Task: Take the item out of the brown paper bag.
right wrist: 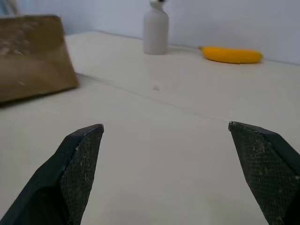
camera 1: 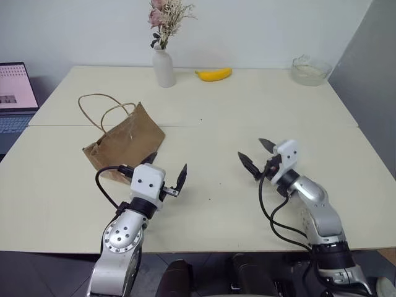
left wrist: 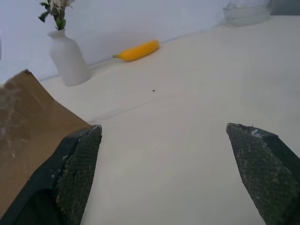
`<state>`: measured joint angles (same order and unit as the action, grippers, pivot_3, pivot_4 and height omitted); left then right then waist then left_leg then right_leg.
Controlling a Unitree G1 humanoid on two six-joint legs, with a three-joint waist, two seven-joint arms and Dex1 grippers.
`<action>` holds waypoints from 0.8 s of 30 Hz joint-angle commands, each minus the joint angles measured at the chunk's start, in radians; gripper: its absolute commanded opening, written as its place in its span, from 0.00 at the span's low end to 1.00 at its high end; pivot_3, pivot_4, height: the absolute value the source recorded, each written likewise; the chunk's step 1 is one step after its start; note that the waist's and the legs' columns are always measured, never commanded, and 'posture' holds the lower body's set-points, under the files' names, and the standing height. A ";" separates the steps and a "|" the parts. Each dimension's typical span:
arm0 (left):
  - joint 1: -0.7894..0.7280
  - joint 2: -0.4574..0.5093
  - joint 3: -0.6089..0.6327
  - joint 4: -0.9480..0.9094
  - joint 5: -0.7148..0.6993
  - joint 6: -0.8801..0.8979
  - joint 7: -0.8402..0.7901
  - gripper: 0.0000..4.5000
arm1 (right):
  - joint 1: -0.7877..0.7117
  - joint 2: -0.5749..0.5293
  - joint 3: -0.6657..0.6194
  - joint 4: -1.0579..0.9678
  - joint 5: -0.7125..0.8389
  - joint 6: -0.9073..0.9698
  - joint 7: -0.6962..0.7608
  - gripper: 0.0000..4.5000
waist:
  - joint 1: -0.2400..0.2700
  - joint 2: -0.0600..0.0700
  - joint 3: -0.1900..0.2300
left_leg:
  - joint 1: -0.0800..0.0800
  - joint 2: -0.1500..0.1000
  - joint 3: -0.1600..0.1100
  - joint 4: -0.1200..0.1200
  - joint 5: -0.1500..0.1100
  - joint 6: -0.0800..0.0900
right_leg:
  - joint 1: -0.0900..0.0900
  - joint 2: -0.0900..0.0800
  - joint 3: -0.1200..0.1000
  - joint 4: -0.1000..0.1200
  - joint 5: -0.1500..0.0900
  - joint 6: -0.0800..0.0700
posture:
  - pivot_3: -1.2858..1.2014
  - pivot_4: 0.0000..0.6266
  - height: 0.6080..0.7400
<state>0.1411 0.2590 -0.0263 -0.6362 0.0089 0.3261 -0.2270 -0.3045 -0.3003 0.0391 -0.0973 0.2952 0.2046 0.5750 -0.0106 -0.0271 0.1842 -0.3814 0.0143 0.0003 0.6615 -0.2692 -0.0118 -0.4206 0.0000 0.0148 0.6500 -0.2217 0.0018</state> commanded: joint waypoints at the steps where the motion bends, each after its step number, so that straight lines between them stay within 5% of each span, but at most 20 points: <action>1: 0.013 0.006 0.070 -0.136 -0.033 0.100 0.010 0.99 | -0.095 -0.040 0.012 -0.098 0.113 0.084 0.130 1.00 | -0.001 0.000 0.000 | 0.000 0.000 0.000 0.000 0.000 0.000 | 0.000 0.000 0.000 0.000 0.000 0.000 | 0.52 0.24 1.00; 5: 0.014 0.020 0.204 -0.294 -0.165 0.240 -0.027 0.99 | -0.207 -0.104 0.038 -0.129 0.221 0.188 0.291 1.00 | -0.006 0.000 0.000 | 0.000 0.000 -0.002 0.000 0.000 0.000 | 0.000 0.000 -0.002 0.000 0.000 0.000 | 0.52 0.24 1.00; 9: -0.023 0.068 0.494 -0.362 -0.447 0.429 -0.061 0.99 | -0.281 -0.149 0.065 -0.137 0.280 0.253 0.412 1.00 | -0.007 -0.001 0.000 | 0.000 0.000 -0.002 0.000 0.000 0.000 | 0.001 0.000 -0.002 -0.001 0.000 0.000 | 0.52 0.24 1.00; 14: -0.075 0.284 0.825 -0.224 -0.758 0.621 -0.126 0.99 | -0.308 -0.159 0.094 -0.130 0.274 0.248 0.474 1.00 | -0.009 -0.001 0.000 | 0.000 0.001 -0.003 0.000 0.000 0.000 | 0.001 0.001 -0.004 0.000 0.000 0.000 | 0.52 0.24 1.00; 19: -0.107 0.453 0.887 -0.065 -0.842 0.668 -0.172 0.99 | -0.317 -0.157 0.099 -0.133 0.261 0.235 0.487 1.00 | -0.011 -0.001 0.000 | 0.000 -0.001 -0.003 0.001 0.000 0.000 | 0.001 0.001 -0.003 -0.001 0.000 0.000 | 0.52 0.24 1.00; 24: -0.177 0.569 0.823 0.124 -0.822 0.628 -0.248 0.99 | -0.322 -0.152 0.104 -0.176 0.264 0.242 0.482 1.00 | -0.012 -0.002 0.000 | 0.000 0.000 -0.002 0.000 0.000 0.000 | 0.000 0.000 -0.003 -0.001 -0.001 -0.001 | 0.52 0.24 1.00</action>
<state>-0.0207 0.8102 0.8123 -0.5437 -0.8179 0.9845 -0.4495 -0.6099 -0.4515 0.1447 -0.2284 0.5507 0.4607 1.0487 -0.0225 -0.0286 0.1842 -0.3810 0.0140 -0.0018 0.6613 -0.2692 -0.0120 -0.4205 -0.0004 0.0124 0.6492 -0.2224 0.0007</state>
